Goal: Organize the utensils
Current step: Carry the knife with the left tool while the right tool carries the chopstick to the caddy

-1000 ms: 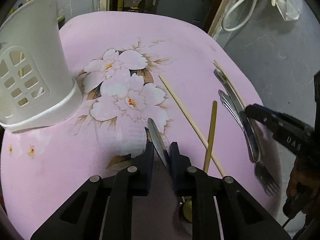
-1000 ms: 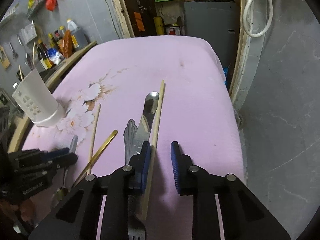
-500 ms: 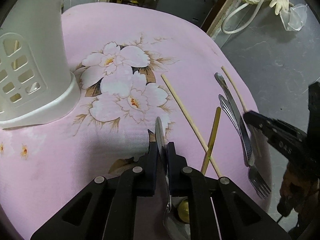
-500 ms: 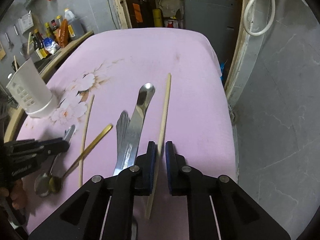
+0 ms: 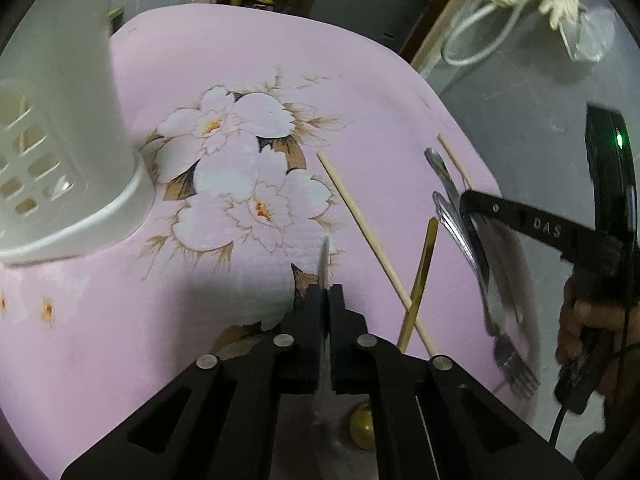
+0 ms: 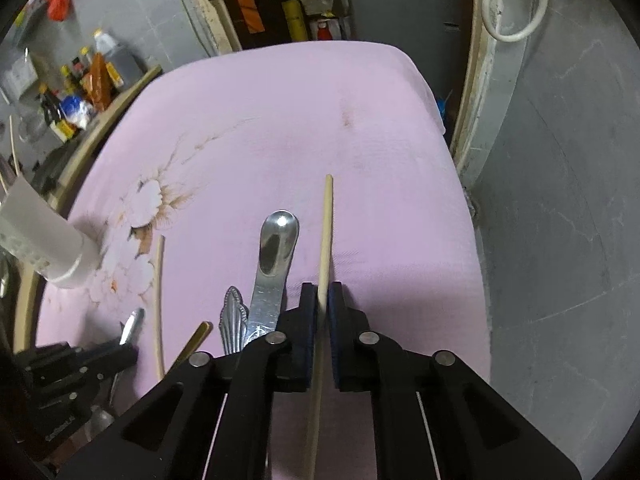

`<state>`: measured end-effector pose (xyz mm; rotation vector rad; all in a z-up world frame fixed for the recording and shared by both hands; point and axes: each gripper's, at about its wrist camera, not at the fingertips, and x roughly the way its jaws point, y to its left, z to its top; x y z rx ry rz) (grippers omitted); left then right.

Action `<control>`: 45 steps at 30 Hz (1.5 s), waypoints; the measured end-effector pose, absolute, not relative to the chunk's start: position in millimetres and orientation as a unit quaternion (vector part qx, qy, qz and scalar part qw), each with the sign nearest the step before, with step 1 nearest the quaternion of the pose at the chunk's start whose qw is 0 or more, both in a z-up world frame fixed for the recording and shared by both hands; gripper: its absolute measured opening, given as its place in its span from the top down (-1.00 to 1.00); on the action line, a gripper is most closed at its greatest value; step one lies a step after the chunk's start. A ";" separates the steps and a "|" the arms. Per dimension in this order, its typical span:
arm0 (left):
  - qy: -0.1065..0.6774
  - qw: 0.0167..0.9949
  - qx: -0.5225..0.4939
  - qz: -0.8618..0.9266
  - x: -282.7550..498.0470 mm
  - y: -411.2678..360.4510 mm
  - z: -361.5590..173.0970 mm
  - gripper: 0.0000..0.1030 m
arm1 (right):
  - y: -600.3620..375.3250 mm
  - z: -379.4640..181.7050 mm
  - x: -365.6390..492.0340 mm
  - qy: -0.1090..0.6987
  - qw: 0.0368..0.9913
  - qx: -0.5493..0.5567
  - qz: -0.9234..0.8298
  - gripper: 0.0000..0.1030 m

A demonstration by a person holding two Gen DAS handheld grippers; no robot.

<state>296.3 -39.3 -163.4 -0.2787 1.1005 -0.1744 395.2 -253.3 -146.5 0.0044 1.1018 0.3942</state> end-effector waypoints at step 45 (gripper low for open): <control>0.188 0.942 -0.275 -0.041 266.6 216.8 -2.9 1.00 | -51.8 6.0 350.8 0.194 0.882 0.180 0.390 0.95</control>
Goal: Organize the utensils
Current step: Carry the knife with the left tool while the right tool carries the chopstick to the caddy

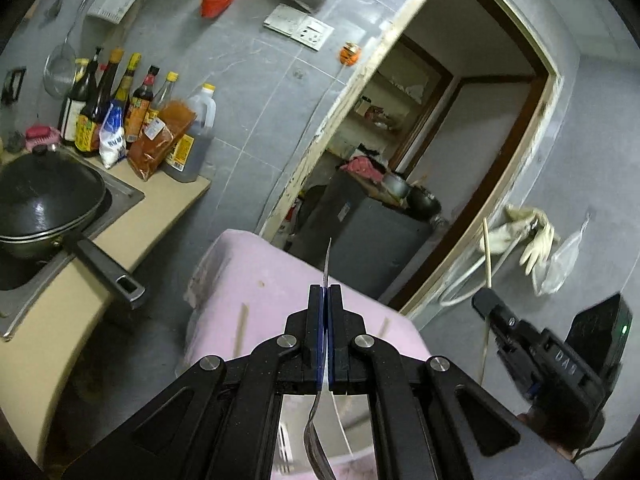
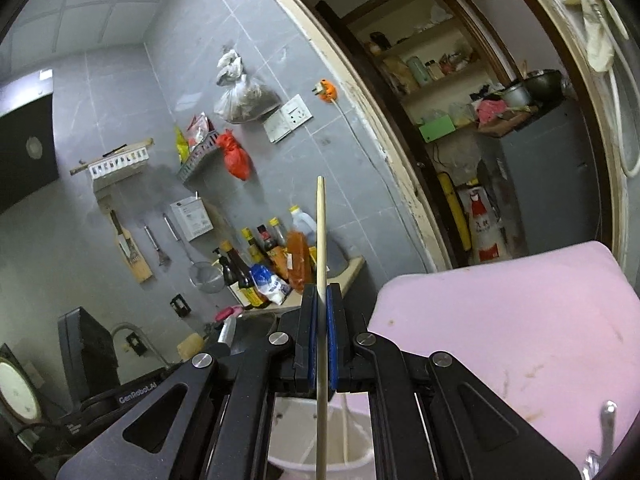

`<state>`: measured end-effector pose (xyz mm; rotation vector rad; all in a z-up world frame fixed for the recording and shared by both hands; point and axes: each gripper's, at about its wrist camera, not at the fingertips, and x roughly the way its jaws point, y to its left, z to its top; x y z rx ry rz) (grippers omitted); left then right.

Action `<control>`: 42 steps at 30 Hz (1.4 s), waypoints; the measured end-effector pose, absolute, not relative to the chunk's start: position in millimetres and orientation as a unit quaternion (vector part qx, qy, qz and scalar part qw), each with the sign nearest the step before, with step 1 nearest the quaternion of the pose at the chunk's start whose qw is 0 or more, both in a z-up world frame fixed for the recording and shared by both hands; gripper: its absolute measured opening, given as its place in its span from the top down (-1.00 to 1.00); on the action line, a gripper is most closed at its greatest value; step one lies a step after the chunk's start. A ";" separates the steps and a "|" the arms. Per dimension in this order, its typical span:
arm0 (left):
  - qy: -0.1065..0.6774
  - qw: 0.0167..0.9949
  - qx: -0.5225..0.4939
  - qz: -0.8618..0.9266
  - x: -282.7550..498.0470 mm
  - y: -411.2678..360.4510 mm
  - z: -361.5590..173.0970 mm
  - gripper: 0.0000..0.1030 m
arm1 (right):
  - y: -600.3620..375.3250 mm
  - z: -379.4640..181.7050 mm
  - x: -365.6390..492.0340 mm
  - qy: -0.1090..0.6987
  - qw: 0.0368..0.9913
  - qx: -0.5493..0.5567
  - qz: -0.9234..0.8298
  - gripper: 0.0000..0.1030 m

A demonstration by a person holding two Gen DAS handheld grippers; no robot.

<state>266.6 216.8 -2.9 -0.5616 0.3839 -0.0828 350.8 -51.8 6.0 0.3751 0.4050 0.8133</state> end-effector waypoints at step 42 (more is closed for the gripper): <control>0.017 0.993 -0.106 0.053 250.0 193.1 -69.4 1.00 | -8.2 -67.2 332.4 0.082 0.928 0.111 0.346 0.94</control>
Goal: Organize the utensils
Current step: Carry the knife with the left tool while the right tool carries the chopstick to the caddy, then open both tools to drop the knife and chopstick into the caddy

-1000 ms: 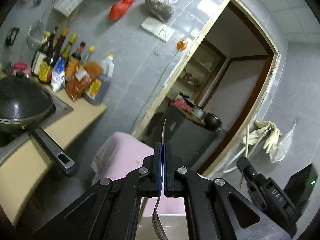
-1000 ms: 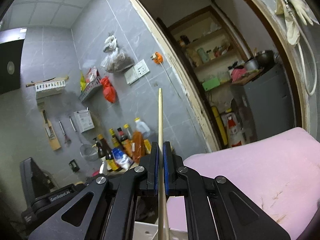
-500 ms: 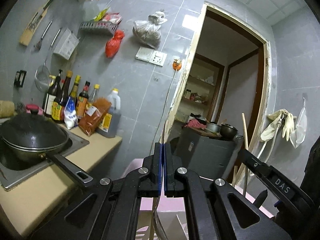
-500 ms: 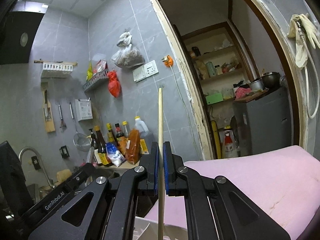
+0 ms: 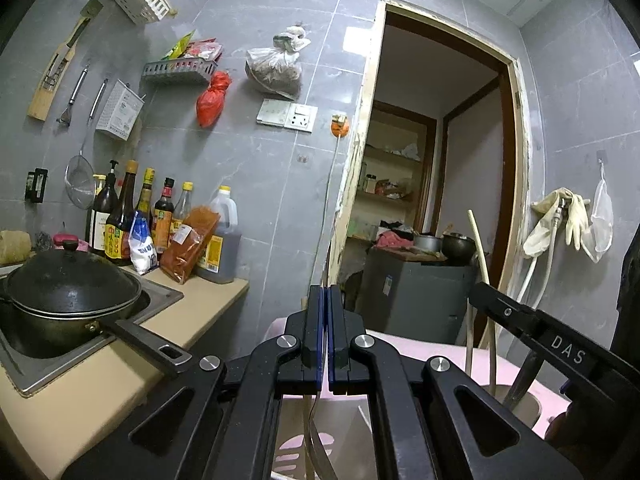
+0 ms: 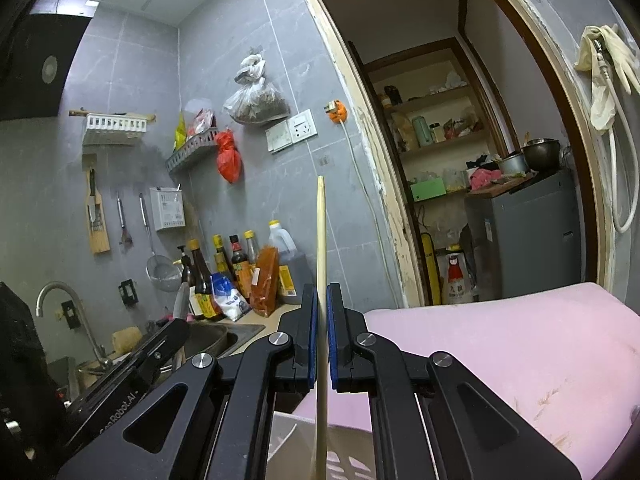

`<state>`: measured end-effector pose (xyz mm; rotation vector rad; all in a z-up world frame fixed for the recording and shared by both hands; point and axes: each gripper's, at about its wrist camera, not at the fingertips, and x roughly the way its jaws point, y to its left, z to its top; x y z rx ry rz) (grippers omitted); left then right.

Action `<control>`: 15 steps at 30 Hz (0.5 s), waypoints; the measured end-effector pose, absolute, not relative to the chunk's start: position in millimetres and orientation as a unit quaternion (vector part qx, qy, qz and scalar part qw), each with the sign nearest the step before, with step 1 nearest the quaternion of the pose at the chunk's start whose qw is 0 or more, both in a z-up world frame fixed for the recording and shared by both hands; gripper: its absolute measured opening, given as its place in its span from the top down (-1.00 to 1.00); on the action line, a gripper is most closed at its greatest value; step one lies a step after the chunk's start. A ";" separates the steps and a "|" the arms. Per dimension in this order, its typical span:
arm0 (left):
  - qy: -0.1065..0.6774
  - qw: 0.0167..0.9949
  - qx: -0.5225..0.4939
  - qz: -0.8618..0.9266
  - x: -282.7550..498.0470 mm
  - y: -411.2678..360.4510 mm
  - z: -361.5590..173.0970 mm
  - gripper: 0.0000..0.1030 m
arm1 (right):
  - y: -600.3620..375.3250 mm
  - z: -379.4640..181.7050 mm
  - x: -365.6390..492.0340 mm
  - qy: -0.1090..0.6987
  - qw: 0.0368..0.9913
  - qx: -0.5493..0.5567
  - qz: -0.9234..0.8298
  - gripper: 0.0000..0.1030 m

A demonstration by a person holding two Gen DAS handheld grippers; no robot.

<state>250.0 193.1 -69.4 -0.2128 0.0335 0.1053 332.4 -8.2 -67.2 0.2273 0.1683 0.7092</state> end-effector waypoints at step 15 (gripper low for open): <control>0.109 0.984 -0.140 0.018 238.5 196.2 -51.9 0.97 | -19.3 -45.0 319.8 0.119 0.923 0.108 0.351 0.86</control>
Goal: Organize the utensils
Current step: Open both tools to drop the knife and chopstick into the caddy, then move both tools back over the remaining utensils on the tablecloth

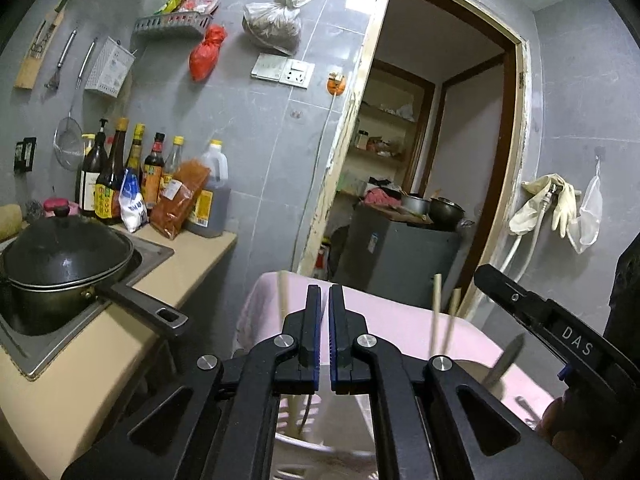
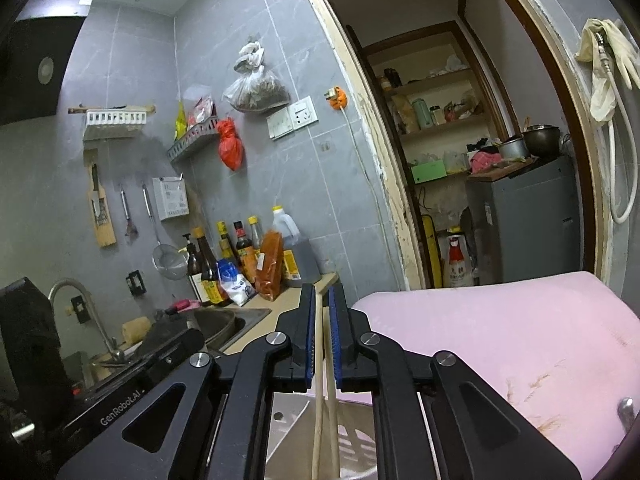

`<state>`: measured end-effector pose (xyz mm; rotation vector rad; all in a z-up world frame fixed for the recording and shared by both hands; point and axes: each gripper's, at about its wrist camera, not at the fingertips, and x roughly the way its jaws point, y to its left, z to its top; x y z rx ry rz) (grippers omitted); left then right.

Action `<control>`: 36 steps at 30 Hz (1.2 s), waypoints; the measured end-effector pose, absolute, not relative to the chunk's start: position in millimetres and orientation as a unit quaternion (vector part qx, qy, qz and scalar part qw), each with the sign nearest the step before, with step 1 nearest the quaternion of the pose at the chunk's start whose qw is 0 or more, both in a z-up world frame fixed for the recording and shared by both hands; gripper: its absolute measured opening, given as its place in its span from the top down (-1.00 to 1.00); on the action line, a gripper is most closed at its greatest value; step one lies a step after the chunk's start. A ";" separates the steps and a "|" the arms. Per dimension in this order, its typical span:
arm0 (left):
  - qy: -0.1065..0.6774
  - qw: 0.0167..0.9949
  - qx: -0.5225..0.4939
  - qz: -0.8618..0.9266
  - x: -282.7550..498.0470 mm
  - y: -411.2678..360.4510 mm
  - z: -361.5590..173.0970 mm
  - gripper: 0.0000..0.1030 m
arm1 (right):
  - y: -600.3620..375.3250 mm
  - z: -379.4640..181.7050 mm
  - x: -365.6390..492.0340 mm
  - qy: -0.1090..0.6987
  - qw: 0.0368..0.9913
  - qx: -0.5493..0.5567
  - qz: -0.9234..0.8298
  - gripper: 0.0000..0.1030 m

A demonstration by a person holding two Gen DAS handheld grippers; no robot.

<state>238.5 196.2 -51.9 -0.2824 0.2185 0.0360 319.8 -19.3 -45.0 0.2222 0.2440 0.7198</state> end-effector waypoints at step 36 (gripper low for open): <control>0.172 0.977 -0.117 0.039 186.9 18.2 22.7 -0.90 | -259.1 19.1 265.2 0.168 0.951 0.101 0.237 -1.00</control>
